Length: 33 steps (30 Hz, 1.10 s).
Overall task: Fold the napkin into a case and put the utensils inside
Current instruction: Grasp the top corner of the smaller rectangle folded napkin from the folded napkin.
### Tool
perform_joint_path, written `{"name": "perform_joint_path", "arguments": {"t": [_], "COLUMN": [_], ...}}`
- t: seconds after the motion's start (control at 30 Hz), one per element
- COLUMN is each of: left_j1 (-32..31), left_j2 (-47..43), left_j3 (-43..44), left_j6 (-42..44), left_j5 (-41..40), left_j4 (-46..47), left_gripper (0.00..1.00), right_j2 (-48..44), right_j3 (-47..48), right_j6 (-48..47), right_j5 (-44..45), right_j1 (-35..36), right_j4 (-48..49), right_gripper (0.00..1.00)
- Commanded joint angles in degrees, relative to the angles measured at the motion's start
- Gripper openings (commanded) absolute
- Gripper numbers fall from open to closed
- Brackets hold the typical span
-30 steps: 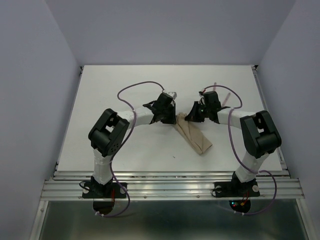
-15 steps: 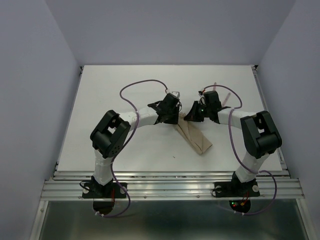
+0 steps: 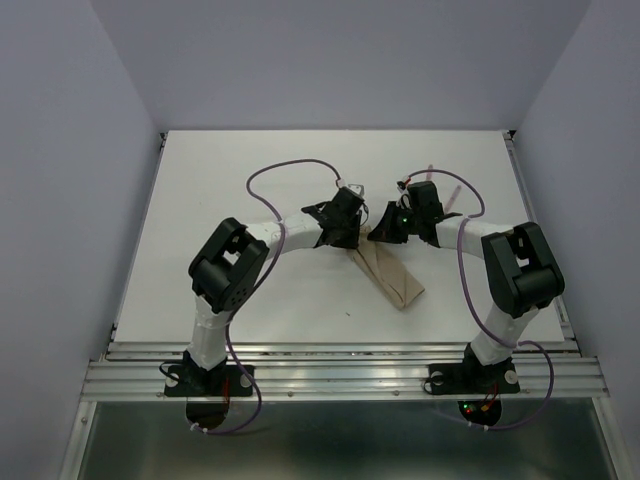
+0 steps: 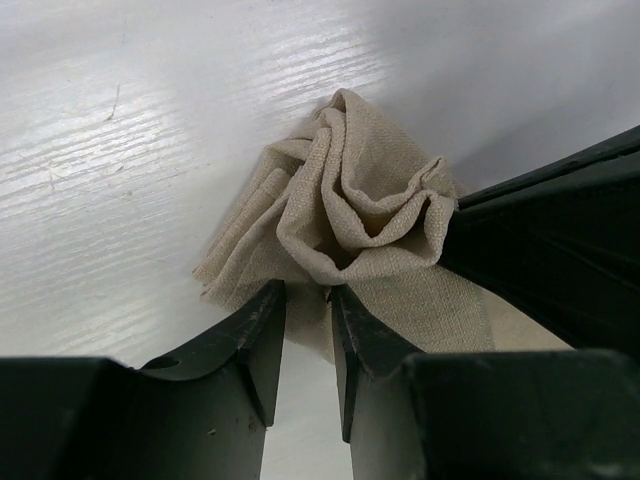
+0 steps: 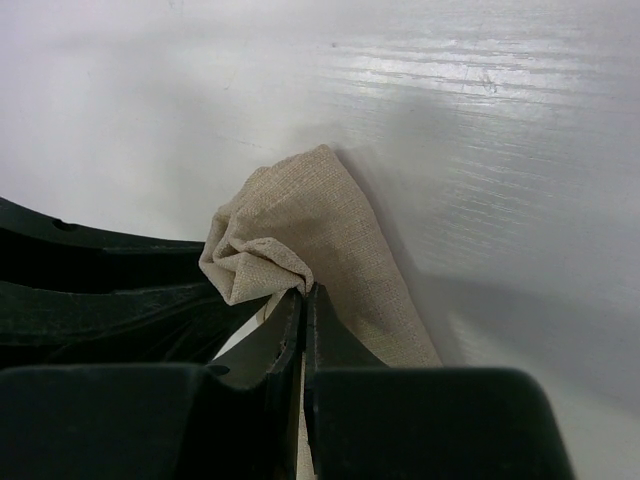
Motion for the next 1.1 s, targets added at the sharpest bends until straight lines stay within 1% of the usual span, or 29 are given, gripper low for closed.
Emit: {"name": "perform_joint_path", "arguments": {"t": [0.0,0.17,0.3,0.43,0.53,0.67,0.73,0.77,0.8,1.07], "left_j1": [-1.1,-1.4,-1.5,-1.5,-1.5,-1.5,-1.5,-1.5,-1.5,-1.5], "left_j2": [1.4,2.5,3.0,3.3,3.5,3.6,3.4,3.2,2.9,0.0], "left_j3": [3.2,3.8,4.5,5.1,5.2,5.2,5.0,5.0,5.0,3.4], "left_j6": [1.8,1.9,1.9,1.9,2.3,2.4,2.3,2.3,2.3,2.4], "left_j5": [-0.8,-1.2,-1.8,-2.5,-2.6,-3.5,-3.9,-4.0,-4.2,-4.0], "left_j4": [-1.6,-1.7,-2.3,-2.8,-3.3,-3.7,-3.9,-4.0,-4.1,-3.1], "left_gripper": [0.36,0.35,0.33,0.25,0.22,0.14,0.08,0.07,0.00,0.00], "right_j2": [-1.7,-1.8,-1.9,-2.0,-2.1,-2.2,-2.1,-2.1,-2.1,-2.6], "right_j3": [0.1,0.1,0.1,0.1,0.1,0.1,0.1,0.1,0.1,-0.2], "right_j6": [0.1,0.1,0.1,0.2,0.1,0.1,0.1,0.1,0.1,0.3], "right_j5": [-1.2,-1.5,-1.6,-1.6,-1.6,-1.6,-1.6,-1.6,-1.5,-0.3], "right_j1": [-0.3,-0.3,-0.3,-0.3,-0.3,-0.3,-0.3,-0.3,-0.3,-0.3], "right_j4": [2.7,2.6,2.6,2.7,2.6,2.7,2.7,2.6,2.6,2.5], "right_gripper": [0.01,0.01,0.01,0.01,0.01,0.01,0.01,0.01,0.01,0.01]}}
